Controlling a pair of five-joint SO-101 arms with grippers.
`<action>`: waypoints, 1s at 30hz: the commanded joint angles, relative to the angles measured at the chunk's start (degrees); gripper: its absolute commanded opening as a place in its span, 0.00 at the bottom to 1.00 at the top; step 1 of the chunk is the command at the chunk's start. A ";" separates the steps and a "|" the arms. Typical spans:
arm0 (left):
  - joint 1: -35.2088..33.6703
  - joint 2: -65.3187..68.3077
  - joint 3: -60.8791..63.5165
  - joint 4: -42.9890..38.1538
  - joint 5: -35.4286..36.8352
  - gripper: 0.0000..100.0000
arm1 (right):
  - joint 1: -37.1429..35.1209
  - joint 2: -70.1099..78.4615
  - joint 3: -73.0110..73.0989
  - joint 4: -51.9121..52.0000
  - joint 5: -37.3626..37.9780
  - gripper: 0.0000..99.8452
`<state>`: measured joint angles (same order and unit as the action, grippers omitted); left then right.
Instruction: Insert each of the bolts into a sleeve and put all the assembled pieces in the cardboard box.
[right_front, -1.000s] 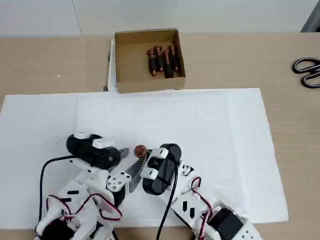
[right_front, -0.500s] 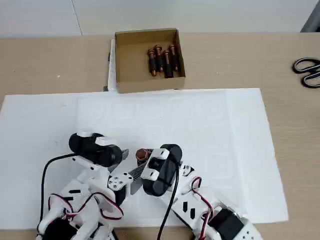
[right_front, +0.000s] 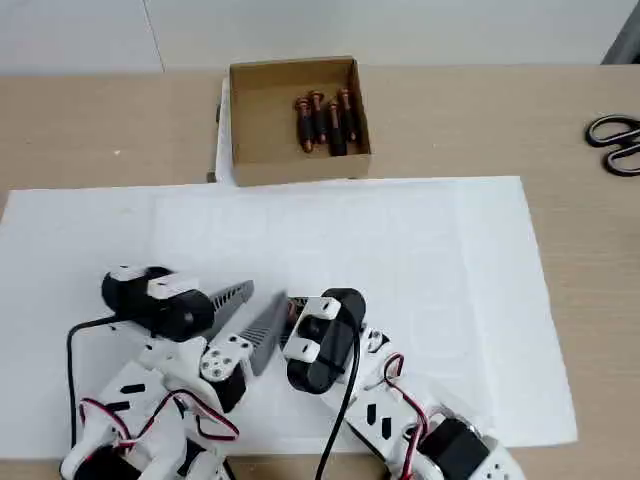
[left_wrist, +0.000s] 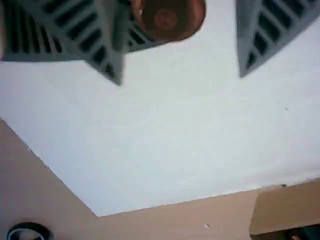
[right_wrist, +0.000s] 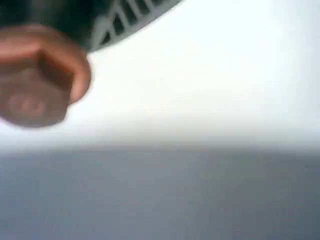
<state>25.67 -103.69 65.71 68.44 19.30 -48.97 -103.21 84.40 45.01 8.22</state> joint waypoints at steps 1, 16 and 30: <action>-2.29 -0.18 -1.98 -1.76 0.18 0.00 | 0.13 -0.66 -1.05 -1.71 0.35 0.00; -24.88 -0.18 8.57 -1.76 0.18 0.01 | 14.90 -0.40 4.57 -1.63 -5.27 0.00; -27.69 0.00 22.64 -1.41 -6.07 0.01 | 31.08 -0.40 2.64 8.48 -11.69 0.00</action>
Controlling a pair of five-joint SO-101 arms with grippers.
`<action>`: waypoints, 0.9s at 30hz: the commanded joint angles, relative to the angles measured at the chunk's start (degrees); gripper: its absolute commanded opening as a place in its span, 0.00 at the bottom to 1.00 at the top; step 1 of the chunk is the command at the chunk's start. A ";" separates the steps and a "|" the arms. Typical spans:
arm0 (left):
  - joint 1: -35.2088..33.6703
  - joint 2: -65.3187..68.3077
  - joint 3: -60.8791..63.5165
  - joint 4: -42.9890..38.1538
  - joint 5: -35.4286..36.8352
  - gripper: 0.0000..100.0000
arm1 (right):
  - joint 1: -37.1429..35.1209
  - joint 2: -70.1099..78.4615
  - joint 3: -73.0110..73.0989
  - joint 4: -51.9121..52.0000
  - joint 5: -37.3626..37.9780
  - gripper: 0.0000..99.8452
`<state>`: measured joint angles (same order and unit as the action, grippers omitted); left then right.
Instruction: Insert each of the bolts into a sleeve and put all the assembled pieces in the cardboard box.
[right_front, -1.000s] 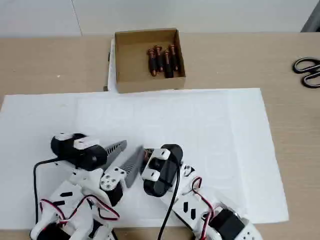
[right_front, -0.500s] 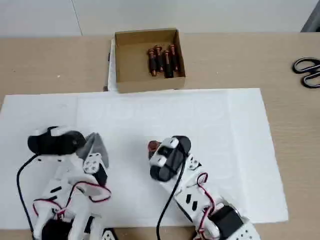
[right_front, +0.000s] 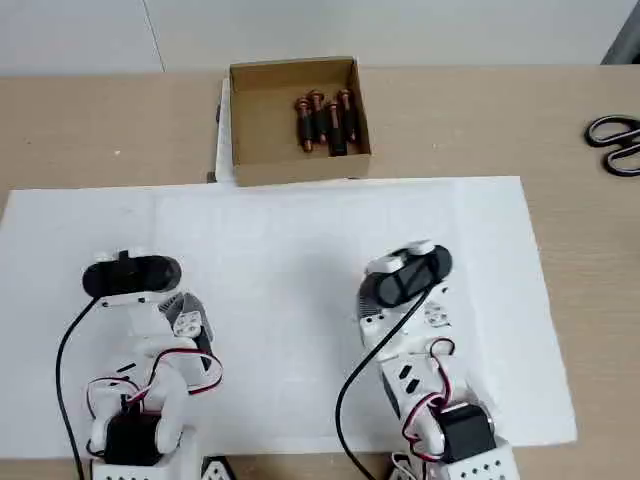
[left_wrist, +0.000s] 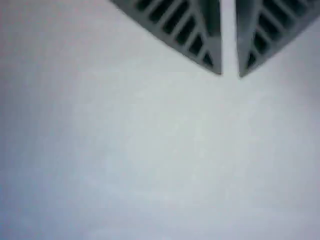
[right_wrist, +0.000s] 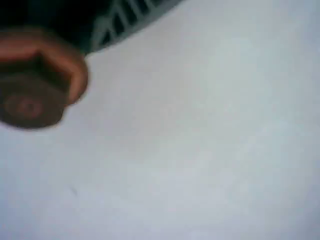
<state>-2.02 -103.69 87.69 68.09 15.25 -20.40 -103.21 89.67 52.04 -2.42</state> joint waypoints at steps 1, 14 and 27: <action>-0.09 0.00 1.45 -1.05 -2.55 0.01 | 3.38 -0.40 -3.16 1.80 -1.05 0.00; 0.09 0.00 2.33 -0.18 -2.73 0.01 | 5.32 3.74 -11.52 4.18 -0.79 0.00; 0.18 0.00 2.51 -0.26 -2.73 0.01 | 5.32 52.79 -47.82 3.65 -1.32 0.00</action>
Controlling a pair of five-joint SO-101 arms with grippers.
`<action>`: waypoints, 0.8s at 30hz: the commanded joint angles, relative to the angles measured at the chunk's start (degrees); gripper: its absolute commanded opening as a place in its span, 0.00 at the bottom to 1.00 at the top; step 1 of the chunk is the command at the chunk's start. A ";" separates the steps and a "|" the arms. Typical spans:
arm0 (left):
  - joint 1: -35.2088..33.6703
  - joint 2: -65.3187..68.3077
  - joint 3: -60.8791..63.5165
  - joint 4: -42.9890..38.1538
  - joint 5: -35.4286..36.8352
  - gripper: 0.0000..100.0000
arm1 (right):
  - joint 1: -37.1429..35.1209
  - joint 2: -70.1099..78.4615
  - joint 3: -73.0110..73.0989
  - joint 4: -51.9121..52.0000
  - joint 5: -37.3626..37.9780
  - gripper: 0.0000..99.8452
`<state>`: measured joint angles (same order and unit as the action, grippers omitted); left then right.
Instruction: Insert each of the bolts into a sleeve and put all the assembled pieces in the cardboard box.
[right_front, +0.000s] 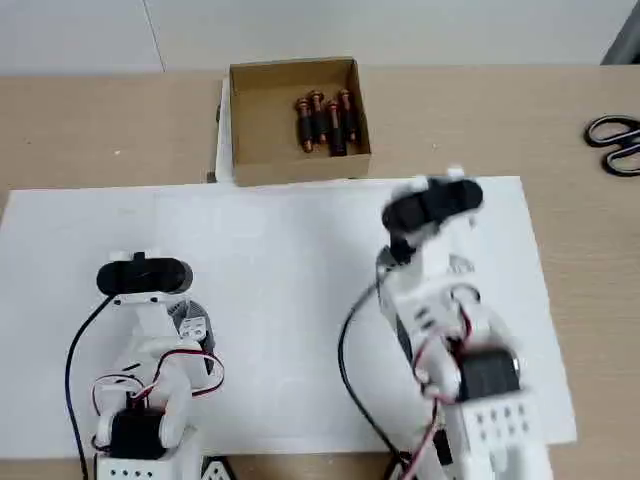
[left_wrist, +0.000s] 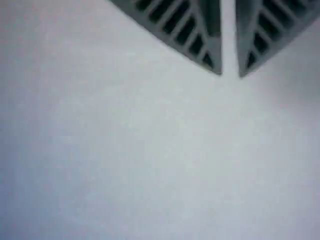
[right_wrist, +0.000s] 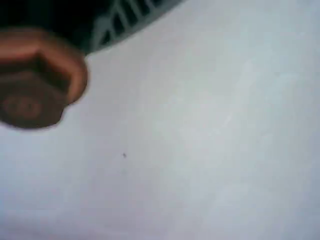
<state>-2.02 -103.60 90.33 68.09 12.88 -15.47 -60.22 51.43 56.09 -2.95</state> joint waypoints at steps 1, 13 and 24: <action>0.18 -0.09 -0.04 -0.26 -0.35 0.01 | 0.40 13.67 -12.13 -0.40 -0.79 0.00; 0.18 -0.18 0.66 -0.26 -0.35 0.01 | -0.04 57.01 -52.40 -0.13 -0.35 0.00; 0.18 -0.26 0.84 -0.53 -0.35 0.01 | -1.71 86.55 -86.07 -0.04 2.99 0.00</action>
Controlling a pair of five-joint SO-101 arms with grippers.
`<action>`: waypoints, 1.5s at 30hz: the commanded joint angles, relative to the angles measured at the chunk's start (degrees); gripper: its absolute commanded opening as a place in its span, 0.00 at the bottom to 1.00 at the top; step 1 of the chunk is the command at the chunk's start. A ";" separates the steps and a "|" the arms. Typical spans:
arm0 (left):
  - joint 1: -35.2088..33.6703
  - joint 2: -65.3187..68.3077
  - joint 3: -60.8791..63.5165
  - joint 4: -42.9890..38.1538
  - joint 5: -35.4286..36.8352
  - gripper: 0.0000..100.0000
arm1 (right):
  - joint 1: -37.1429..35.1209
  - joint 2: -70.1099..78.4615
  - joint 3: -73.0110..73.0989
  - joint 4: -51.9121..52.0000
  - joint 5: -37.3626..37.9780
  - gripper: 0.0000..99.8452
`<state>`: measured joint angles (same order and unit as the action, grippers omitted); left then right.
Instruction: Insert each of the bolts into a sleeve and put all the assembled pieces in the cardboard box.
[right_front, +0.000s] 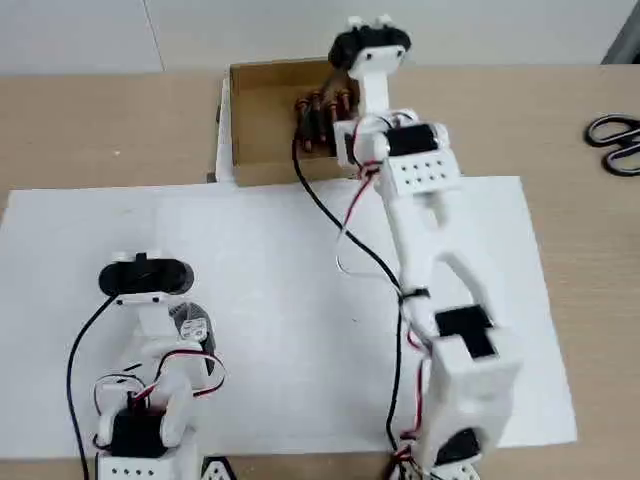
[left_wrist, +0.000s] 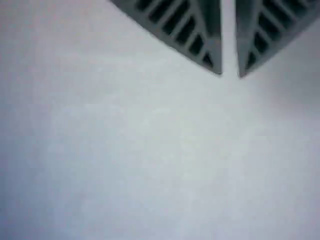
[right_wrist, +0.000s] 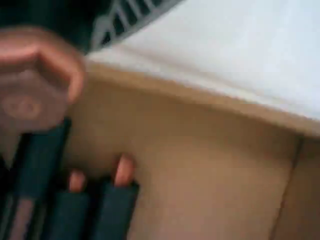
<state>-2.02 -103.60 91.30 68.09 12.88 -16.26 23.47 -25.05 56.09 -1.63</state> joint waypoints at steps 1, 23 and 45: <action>0.26 -0.26 -0.13 -0.53 -0.35 0.01 | -1.19 4.79 -11.43 -0.13 1.67 0.00; 0.26 -0.35 -0.13 -0.53 -0.18 0.01 | -4.00 36.18 -59.87 -0.31 3.69 0.00; 0.26 -0.35 -0.04 -0.53 -0.09 0.01 | -5.41 44.53 -61.10 1.80 6.15 0.28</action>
<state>-2.02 -103.60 91.47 68.09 12.88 -21.27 69.63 -83.52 57.49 3.91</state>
